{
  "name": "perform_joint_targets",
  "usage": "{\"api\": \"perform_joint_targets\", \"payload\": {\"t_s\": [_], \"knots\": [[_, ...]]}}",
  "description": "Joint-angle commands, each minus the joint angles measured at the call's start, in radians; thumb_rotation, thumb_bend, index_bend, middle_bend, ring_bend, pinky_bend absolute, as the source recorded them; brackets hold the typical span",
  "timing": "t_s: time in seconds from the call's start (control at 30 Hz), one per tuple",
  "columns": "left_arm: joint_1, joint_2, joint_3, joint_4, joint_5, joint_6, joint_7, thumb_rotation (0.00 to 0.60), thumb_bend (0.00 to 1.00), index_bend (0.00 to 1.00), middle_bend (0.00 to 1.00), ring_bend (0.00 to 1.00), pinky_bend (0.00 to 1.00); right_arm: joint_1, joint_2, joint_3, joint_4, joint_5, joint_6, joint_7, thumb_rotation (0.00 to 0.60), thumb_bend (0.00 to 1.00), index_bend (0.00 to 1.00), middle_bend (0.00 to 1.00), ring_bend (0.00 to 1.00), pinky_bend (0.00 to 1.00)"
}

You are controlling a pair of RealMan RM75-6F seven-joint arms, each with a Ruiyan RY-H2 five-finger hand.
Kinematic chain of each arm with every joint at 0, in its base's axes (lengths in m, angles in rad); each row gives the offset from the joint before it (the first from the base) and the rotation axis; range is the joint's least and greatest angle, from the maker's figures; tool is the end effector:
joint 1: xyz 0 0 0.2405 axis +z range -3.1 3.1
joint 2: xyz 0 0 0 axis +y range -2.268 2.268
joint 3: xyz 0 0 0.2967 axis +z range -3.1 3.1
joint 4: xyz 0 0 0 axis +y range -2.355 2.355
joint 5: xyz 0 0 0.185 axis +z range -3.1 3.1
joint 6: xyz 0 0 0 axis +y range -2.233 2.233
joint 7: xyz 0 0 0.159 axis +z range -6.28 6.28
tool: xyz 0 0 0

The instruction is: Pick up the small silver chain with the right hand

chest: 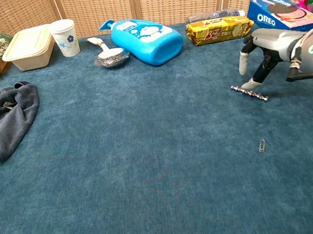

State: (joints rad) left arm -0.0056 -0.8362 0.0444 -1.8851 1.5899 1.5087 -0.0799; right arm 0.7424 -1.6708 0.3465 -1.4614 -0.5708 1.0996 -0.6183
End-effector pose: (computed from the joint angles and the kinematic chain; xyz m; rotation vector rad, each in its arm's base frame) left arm -0.3007 0.1520 0.2551 -1.4131 -1.0314 -0.8938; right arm -0.2057 -0.3983 -0.0050 1.4326 -1.2511 0.7375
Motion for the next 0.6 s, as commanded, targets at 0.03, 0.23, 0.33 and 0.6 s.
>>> {"api": "perform_joint_targets", "payload": {"t_s": [0.03,0.23,0.33,0.6], "knots": [[-0.001,0.003,-0.001,0.002,-0.001,-0.001,-0.007,0.6,0.21,0.0,0.0,0.0,0.0,0.018,-0.016,0.009,0.021,0.027,0.001,-0.014,0.6,0.25,0.51,0.0,0.0,0.0],[-0.003,0.007,-0.004,0.006,-0.009,-0.003,-0.026,0.6,0.21,0.0,0.0,0.0,0.0,0.034,-0.033,0.016,0.046,0.063,-0.007,-0.015,0.6,0.25,0.52,0.0,0.0,0.0],[-0.006,0.008,-0.004,0.006,-0.011,-0.008,-0.028,0.6,0.21,0.0,0.0,0.0,0.0,0.038,-0.036,0.018,0.052,0.071,-0.008,-0.014,0.6,0.25,0.52,0.0,0.0,0.0],[-0.009,0.007,-0.003,0.003,-0.013,-0.016,-0.024,0.6,0.21,0.0,0.0,0.0,0.0,0.05,-0.036,0.023,0.053,0.113,-0.005,-0.031,0.6,0.25,0.52,0.0,0.0,0.0]]}}
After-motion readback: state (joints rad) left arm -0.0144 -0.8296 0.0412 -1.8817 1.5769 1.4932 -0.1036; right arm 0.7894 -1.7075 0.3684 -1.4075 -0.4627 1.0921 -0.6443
